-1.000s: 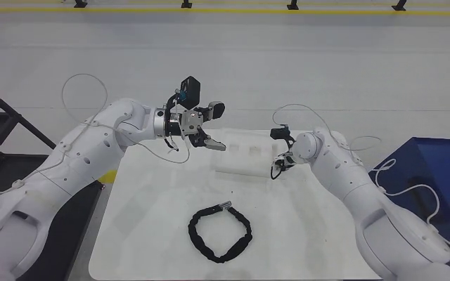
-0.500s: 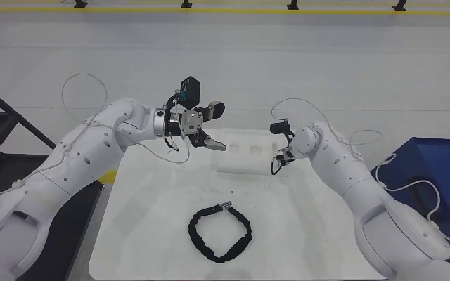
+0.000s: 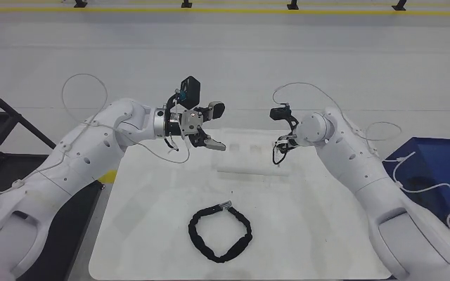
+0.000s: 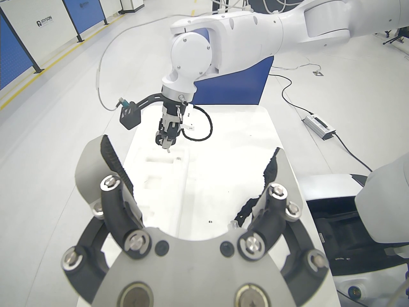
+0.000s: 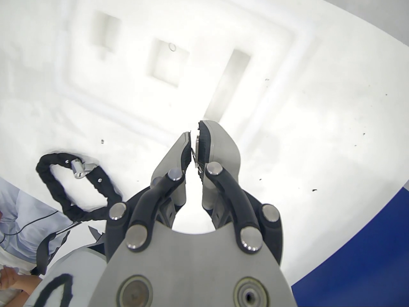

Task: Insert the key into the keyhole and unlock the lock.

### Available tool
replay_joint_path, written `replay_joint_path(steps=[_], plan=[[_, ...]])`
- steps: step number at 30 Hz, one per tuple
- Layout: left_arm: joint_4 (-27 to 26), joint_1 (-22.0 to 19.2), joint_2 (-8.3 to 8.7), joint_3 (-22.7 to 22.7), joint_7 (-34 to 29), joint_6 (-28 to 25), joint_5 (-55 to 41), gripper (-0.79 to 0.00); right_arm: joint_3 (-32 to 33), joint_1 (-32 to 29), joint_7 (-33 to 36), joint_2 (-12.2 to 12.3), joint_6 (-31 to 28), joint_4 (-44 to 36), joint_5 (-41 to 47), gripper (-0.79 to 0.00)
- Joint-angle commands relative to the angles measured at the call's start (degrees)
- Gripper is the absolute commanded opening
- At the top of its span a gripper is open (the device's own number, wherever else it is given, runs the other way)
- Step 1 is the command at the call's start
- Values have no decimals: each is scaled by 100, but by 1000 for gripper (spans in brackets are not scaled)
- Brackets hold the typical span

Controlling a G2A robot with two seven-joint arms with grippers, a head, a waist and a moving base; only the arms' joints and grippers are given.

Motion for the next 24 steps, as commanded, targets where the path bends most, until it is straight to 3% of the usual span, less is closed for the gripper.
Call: replay_joint_path(steps=[1,12,24], plan=[[0,0,0,0,0,0,0,0,238,-143,179,137,52,-489,-15,-785],[0,0,0,0,0,0,0,0,1794,-1249,1032,775,236,-3070,361,-785],[0,0,0,0,0,0,0,0,3257,-2022,1175,1098,208,-4385,1473,-785]])
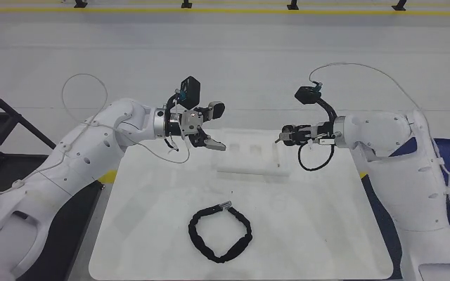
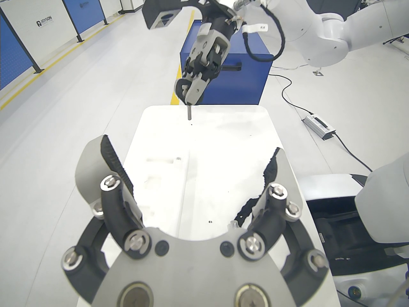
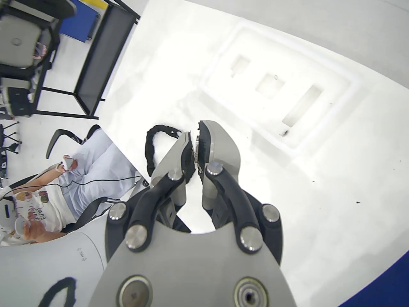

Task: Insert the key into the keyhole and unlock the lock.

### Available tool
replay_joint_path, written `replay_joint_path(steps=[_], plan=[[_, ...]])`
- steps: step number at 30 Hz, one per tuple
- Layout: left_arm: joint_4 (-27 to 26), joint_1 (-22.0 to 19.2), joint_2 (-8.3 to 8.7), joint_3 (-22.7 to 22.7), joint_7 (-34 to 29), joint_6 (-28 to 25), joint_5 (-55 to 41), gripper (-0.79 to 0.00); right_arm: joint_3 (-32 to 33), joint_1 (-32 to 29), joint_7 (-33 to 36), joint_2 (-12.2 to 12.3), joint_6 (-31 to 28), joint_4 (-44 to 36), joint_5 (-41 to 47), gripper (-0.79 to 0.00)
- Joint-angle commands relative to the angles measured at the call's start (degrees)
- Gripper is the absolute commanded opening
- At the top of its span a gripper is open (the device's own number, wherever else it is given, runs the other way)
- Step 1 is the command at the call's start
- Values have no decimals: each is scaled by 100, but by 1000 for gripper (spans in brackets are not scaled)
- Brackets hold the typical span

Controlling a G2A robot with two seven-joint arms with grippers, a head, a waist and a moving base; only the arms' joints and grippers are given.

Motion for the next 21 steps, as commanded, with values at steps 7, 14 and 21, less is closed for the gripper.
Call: replay_joint_path(steps=[7,14,21], plan=[[0,0,0,0,0,0,0,0,661,-425,-128,97,204,-389,1100,-785],[0,0,0,0,0,0,0,0,1123,-738,-123,188,317,-819,1702,-785],[0,0,0,0,0,0,0,0,1294,-882,-54,258,416,-1168,1874,-785]])
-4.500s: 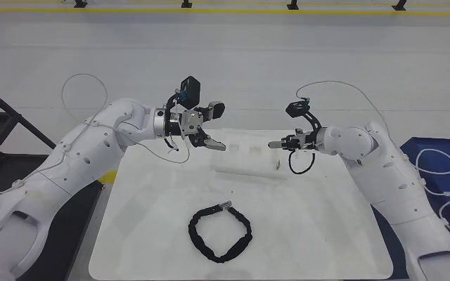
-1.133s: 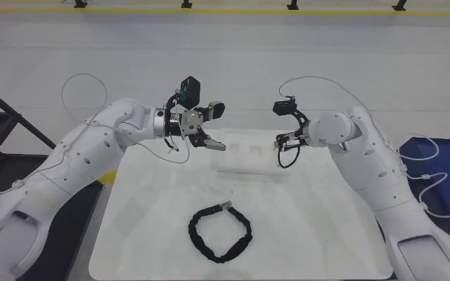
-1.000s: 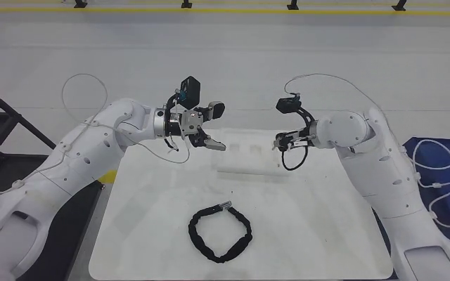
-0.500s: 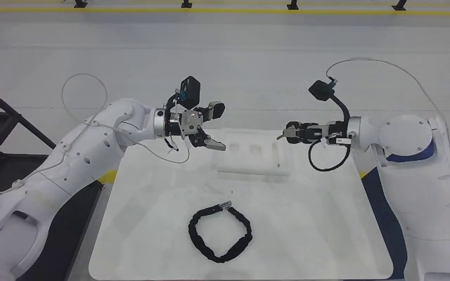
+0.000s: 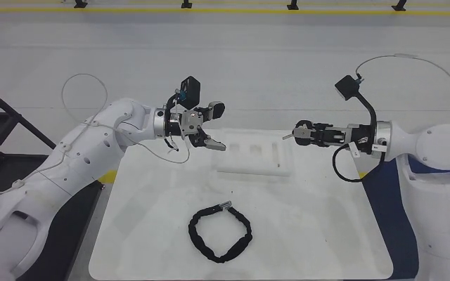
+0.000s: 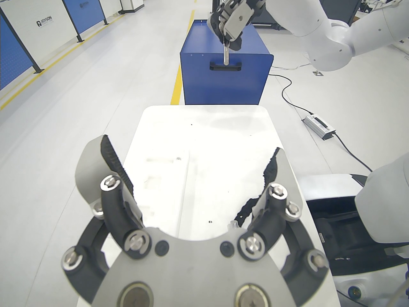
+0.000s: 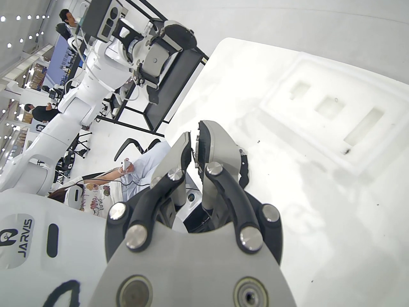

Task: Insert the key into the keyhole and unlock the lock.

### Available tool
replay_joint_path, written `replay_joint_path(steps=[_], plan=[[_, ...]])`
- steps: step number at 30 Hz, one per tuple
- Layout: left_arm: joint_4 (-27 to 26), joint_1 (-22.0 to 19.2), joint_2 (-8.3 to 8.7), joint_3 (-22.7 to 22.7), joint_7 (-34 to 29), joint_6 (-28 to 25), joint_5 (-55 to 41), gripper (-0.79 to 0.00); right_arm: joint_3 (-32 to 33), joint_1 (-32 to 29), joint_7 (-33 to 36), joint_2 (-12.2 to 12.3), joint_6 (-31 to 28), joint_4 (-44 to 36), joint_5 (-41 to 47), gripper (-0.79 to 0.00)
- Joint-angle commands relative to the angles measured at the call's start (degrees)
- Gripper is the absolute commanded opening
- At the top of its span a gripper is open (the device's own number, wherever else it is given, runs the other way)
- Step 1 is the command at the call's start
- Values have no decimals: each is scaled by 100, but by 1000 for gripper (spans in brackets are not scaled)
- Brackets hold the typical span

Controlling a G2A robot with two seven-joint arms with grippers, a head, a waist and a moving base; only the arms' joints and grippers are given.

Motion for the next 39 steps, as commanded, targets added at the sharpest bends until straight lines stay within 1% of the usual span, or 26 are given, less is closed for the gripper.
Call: replay_joint_path(steps=[1,19,23,28,33,39], plan=[[0,0,0,0,0,0,0,0,1,-3,0,2,2,-3,3,-785],[3,22,1,-3,-3,38,1,0,1,-3,0,2,2,-3,3,-785],[14,245,27,-108,-198,343,262,0,1,-3,0,2,2,-3,3,-785],[-7,620,46,-189,-218,443,645,0,1,-3,0,2,2,-3,3,-785],[85,1025,23,-213,-71,347,1008,0,1,-3,0,2,2,-3,3,-785],[274,1371,-110,-165,177,90,1587,0,1,-3,0,2,2,-3,3,-785]])
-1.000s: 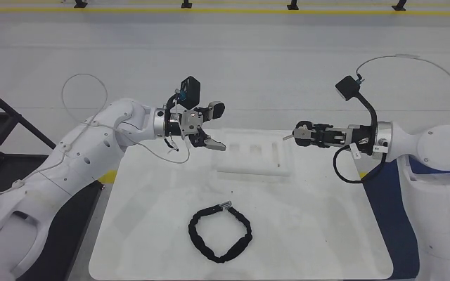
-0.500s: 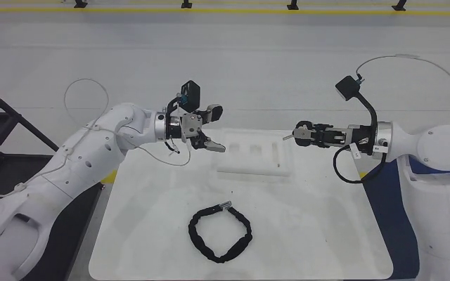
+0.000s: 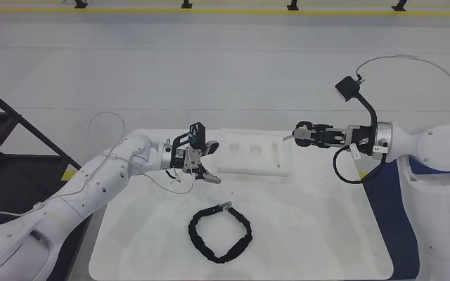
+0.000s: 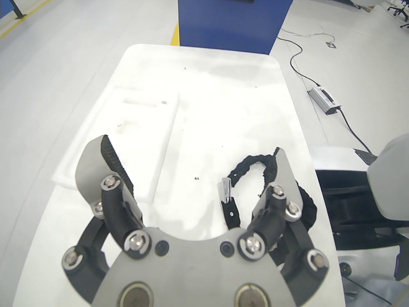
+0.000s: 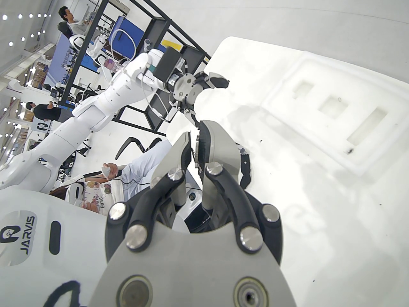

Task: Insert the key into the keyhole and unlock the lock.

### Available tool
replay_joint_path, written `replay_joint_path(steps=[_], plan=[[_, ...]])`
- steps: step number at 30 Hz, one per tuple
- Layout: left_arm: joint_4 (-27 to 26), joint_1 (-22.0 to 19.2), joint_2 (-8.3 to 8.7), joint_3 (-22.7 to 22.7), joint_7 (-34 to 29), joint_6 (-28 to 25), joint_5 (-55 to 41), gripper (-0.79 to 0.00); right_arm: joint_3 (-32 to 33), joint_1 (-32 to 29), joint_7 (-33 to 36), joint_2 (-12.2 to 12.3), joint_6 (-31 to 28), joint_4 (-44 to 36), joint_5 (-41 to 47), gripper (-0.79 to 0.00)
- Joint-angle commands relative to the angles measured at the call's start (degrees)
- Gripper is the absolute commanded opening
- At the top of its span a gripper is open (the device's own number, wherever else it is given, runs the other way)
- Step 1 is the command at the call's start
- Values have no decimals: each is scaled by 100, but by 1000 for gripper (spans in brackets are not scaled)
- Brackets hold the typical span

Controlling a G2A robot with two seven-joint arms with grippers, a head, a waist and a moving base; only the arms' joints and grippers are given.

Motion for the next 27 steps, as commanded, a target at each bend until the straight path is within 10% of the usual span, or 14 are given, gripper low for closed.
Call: replay_joint_path(steps=[1,27], plan=[[93,88,-54,10,132,-116,194,0,0,0,0,0,0,0,0,-785],[1017,426,-708,1135,1693,-151,2009,0,0,0,0,0,0,0,0,-785]])
